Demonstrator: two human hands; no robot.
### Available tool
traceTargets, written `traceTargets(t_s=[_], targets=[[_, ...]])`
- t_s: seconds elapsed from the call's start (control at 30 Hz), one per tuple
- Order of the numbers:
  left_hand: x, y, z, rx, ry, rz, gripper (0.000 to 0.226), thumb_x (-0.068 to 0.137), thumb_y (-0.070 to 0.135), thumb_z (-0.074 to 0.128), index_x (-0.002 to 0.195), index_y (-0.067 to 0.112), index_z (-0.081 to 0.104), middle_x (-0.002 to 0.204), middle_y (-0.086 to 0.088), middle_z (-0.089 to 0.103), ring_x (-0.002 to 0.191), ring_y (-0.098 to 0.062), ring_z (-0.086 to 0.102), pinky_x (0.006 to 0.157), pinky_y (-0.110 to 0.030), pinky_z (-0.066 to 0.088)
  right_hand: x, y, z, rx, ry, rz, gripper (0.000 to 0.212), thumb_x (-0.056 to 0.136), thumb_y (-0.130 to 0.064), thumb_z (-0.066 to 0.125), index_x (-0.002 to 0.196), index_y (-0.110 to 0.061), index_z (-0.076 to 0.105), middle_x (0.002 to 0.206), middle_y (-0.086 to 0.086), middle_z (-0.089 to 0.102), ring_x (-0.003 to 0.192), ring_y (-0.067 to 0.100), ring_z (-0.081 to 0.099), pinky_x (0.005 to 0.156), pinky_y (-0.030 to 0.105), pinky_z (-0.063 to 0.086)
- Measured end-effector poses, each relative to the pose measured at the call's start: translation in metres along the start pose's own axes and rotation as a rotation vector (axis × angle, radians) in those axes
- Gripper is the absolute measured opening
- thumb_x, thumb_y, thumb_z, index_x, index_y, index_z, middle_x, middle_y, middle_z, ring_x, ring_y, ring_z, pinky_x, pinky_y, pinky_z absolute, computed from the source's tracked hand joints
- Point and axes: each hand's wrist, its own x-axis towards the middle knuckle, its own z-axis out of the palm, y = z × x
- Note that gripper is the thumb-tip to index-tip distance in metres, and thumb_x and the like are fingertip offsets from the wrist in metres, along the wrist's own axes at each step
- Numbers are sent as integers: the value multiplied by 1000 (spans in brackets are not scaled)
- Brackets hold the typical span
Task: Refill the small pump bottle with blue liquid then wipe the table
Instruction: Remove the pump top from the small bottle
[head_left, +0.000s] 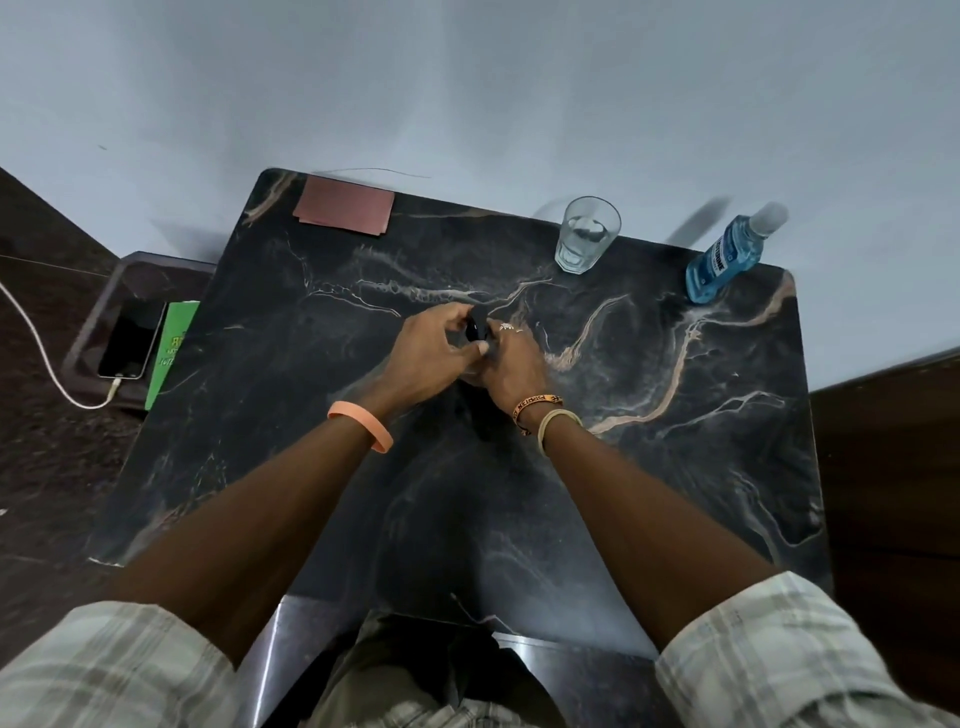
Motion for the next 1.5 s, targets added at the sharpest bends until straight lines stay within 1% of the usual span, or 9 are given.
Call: traceTargets(t_s=[0.17,0.4,0.7,0.83,1.0,1.17,1.27,1.4,1.5], targets=[[2,0,0,68,11,96,22,82,21,77,102,27,69,97,10,72,92,-8,68,80,-43,59,0,1,2,-52,63,10,27,85,-19,66,111,-12,68,97,15,71,93,36,64,79,44,52],[5,-2,0,17,-26,15,50,74,23,84,119,32,63,116,12,68,110,-8,63,94,-41,56,4,2,1,-52,11,107,18,79,-27,72,92,-15,69,85,12,69,85,34,62,61,33,45],[7,3,-3,60,-16,57,51,73,24,84,121,28,66,118,12,69,109,-2,62,99,-32,52,4,5,2,-34,-15,146,22,82,-28,71,97,-12,70,92,10,70,89,30,64,74,41,54],[8,4,-4,97,-6,60,34,73,19,85,103,26,72,100,14,72,97,-6,66,90,-35,56,4,6,5,-35,5,151,25,83,-32,68,99,-13,69,90,10,69,87,30,64,72,40,55],[11,6,-7,69,-25,32,52,72,23,86,121,25,67,116,14,67,98,7,59,89,-13,48,4,6,4,-58,14,107,34,82,-31,69,113,-17,67,94,11,68,91,31,63,72,38,53],[13,8,-5,113,23,4,41,70,25,88,107,23,71,102,9,71,96,-9,65,87,-28,54,4,6,5,-13,58,112,33,79,-32,71,108,-18,69,88,10,69,83,31,64,67,37,54],[15,9,-9,106,-51,37,52,70,23,88,118,24,68,115,8,68,103,-7,62,93,-27,51,4,7,5,-20,47,103,35,79,-31,70,111,-17,68,89,11,69,83,31,65,67,37,55],[14,10,-8,140,-25,86,29,70,23,87,94,29,72,93,13,71,87,-6,65,82,-34,57,4,8,5,-24,29,89,33,80,-33,70,108,-16,67,88,10,68,85,31,63,69,40,55],[15,10,-9,137,-32,51,39,67,30,89,102,27,71,98,12,70,90,-7,64,82,-32,56,5,8,5,-40,30,89,32,81,-30,68,107,-11,66,91,14,68,88,35,62,70,40,53]])
